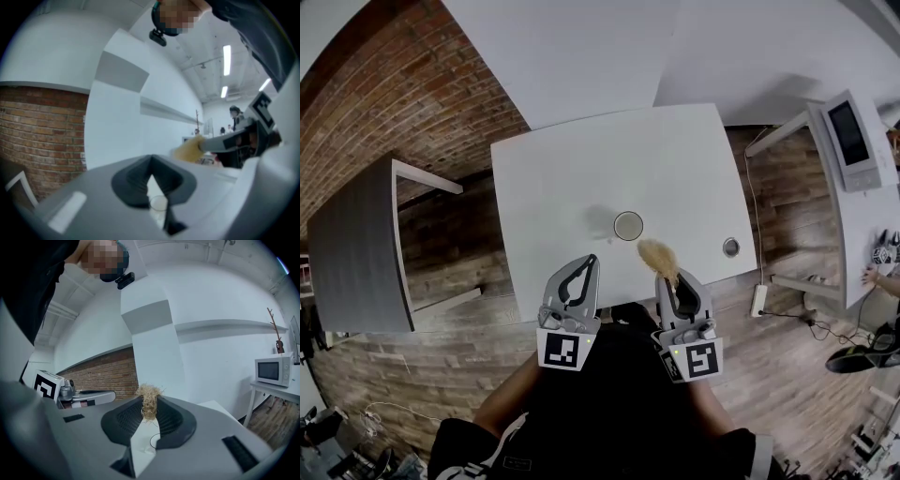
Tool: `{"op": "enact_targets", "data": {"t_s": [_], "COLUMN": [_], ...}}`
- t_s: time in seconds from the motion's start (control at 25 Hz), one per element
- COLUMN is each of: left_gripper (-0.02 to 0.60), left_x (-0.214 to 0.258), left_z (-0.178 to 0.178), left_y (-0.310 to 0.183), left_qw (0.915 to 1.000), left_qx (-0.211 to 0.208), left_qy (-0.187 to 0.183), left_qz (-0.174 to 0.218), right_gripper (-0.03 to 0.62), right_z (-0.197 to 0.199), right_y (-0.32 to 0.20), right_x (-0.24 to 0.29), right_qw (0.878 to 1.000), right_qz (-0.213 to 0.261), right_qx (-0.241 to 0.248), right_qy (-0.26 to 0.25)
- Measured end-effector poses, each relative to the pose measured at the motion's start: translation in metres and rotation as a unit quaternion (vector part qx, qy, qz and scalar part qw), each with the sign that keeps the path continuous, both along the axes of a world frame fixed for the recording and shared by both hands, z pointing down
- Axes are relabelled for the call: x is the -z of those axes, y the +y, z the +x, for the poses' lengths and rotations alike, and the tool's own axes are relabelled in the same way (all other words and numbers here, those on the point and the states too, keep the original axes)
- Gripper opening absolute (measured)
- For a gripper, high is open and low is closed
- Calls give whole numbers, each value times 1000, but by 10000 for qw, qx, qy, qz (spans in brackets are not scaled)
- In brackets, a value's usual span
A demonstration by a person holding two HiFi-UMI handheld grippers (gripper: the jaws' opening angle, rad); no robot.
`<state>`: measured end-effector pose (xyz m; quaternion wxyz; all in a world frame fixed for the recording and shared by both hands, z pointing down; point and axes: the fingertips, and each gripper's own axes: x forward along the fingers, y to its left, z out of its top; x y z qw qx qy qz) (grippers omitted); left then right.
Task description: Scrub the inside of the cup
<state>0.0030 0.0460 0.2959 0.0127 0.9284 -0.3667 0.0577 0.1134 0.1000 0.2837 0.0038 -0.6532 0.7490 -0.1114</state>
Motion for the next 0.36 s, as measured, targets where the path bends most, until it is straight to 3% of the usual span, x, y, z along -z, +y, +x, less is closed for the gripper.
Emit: {"op": "enact_targets", "data": {"t_s": [0.16,0.36], "left_gripper": [3,3], "left_x": [-1,-3], "left_z": [1,0], "left_y": [1,4], "left_qw": [9999,9977], "left_qx": [-88,-371], "left_qy": [-44,-493], "left_qz": [44,283], "right_gripper": [60,60], "right_z": [-1,-4], "right_y": [0,2], "right_x": [-2,0], "right_qw": [10000,10000], "right_qz": [-45,-17], "right_qx": [-14,-54], "right_qy": [77,38]}}
